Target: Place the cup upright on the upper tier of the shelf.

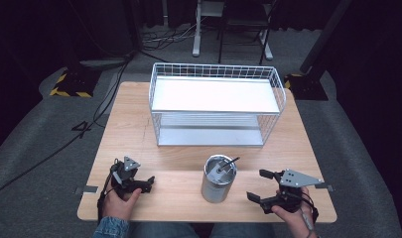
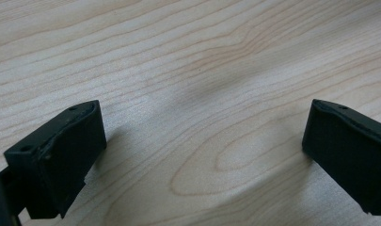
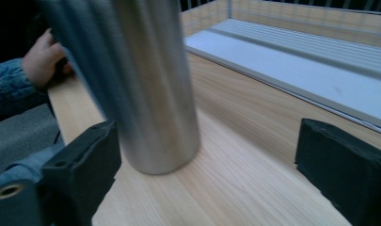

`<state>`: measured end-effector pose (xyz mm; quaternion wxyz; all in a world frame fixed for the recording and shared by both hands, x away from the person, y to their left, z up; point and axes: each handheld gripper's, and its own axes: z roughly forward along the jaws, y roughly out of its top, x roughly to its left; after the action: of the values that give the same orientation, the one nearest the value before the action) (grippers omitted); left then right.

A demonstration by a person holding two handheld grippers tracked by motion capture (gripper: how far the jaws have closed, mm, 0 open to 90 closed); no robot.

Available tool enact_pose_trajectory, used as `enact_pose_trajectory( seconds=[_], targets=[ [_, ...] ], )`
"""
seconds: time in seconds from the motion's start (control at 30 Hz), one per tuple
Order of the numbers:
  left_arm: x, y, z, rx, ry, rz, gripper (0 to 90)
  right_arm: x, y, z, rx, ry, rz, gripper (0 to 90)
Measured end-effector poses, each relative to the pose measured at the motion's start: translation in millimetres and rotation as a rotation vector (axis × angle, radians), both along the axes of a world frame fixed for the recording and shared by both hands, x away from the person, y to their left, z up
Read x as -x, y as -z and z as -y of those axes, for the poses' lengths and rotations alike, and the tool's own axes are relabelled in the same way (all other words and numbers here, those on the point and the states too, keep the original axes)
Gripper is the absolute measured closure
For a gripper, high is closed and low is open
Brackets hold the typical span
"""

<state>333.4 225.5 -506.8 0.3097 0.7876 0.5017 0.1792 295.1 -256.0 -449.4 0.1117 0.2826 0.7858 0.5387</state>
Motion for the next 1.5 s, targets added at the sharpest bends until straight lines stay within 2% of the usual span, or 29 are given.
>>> enact_pose_trajectory(
  seconds=[0.03, 0.2, 0.27, 0.4, 0.47, 0.63, 0.7, 0.73, 0.97, 1.4, 1.5],
  targets=[
    [0.0, 0.0, 0.1, 0.001, -0.001, 0.000, 0.4, 0.0, 0.0, 0.0, 0.000, 0.000, 0.000, 5.0],
    [0.0, 0.0, 0.0, 0.000, 0.000, 0.000, 0.4, 2.9, -2.8, -25.2, 0.001, -0.072, 0.009, 3.4],
    [0.0, -0.2, -0.1, 0.000, 0.002, -0.003, 0.4, 1.0, -1.5, -38.0, 0.000, -0.077, 0.004, 0.7],
    [0.0, -0.2, -0.2, 0.000, 0.002, -0.003, 0.4, -1.7, 1.5, -48.1, -0.004, -0.090, -0.008, 0.6],
    [0.0, -0.2, -0.1, 0.000, 0.002, -0.003, 0.4, -3.3, 4.4, -56.9, 0.002, -0.114, -0.009, 0.5],
    [0.0, 0.1, 0.0, 0.000, 0.000, 0.000, 0.4, -9.5, 13.2, -70.3, -0.005, -0.118, -0.006, 0.6],
    [0.0, 0.0, 0.0, 0.000, 0.000, 0.000, 0.4, -11.3, 15.7, -73.2, -0.003, -0.118, -0.009, 0.6],
    [0.0, 0.0, 0.0, 0.000, 0.000, -0.001, 0.4, -14.6, 21.7, -81.4, 0.021, -0.112, 0.001, 0.6],
    [0.0, 0.0, 0.0, 0.000, 0.000, 0.000, 0.4, -20.3, 30.2, -96.8, 0.005, -0.082, 0.020, 0.0],
    [0.0, 0.0, 0.0, 0.000, 0.000, 0.000, 0.4, -19.3, 38.1, -102.9, -0.047, -0.043, 0.044, 0.3],
    [0.0, -0.2, -0.2, 0.000, 0.002, -0.003, 0.4, -17.5, 38.5, -103.6, -0.042, -0.032, 0.058, 1.0]
  ],
)
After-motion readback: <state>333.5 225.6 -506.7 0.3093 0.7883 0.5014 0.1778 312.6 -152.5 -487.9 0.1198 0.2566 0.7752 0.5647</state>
